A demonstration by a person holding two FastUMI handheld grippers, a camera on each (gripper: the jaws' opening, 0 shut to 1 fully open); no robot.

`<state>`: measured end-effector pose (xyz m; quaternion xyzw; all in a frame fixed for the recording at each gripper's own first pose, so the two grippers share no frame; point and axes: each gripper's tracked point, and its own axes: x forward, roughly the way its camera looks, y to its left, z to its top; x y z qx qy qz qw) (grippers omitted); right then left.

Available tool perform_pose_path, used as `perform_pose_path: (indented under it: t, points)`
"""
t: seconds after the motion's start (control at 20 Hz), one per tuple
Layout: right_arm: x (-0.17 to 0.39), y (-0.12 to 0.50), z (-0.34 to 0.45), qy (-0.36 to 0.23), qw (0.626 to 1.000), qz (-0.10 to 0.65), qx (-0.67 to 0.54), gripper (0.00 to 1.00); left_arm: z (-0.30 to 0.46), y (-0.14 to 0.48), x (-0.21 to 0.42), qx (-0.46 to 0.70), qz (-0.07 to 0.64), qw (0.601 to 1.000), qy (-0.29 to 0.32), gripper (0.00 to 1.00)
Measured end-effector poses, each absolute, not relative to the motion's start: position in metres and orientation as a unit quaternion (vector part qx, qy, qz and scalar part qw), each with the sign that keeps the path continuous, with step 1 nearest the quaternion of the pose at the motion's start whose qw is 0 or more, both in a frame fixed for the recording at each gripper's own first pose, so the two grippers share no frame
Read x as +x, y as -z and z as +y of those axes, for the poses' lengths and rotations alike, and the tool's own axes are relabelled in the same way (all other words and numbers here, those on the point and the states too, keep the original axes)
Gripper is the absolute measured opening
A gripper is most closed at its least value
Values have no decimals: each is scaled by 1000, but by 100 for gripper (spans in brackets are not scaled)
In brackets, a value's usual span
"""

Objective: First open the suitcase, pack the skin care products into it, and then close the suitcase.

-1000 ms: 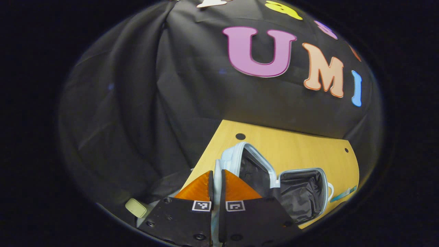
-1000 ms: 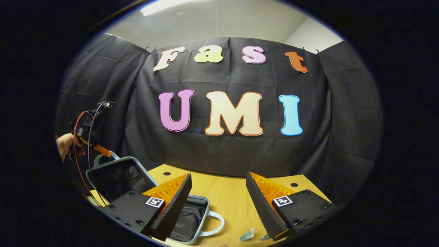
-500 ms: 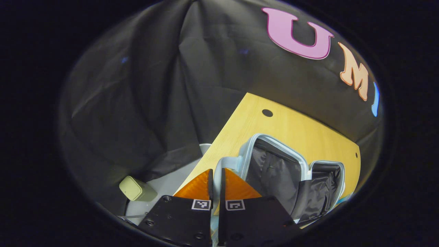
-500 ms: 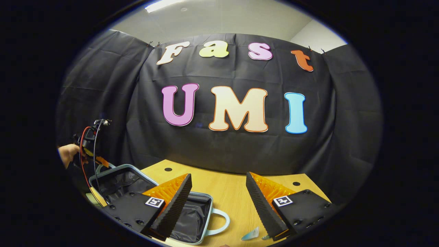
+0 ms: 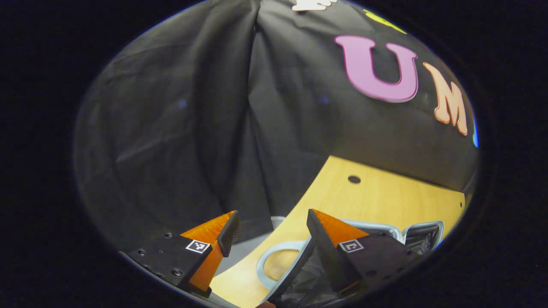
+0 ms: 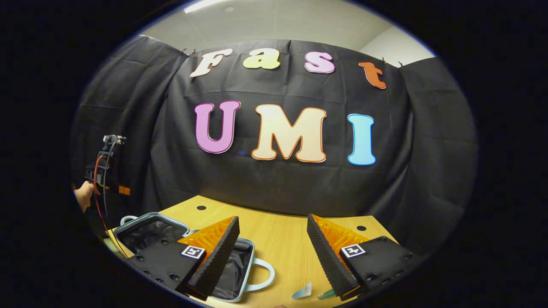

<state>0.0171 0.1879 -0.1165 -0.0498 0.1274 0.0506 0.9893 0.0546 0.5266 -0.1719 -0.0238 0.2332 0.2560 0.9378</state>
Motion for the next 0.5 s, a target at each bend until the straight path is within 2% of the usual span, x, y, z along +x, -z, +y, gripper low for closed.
perform_pose_path:
  t: [0.2,0.5]
  points:
    - [22,103,159,-37,993,105,-40,100,470,101,47,-19,145,962,-231,93]
    - [30,91,105,-28,996,75,-44,99,431,37,3,-21,105,978,-181,93]
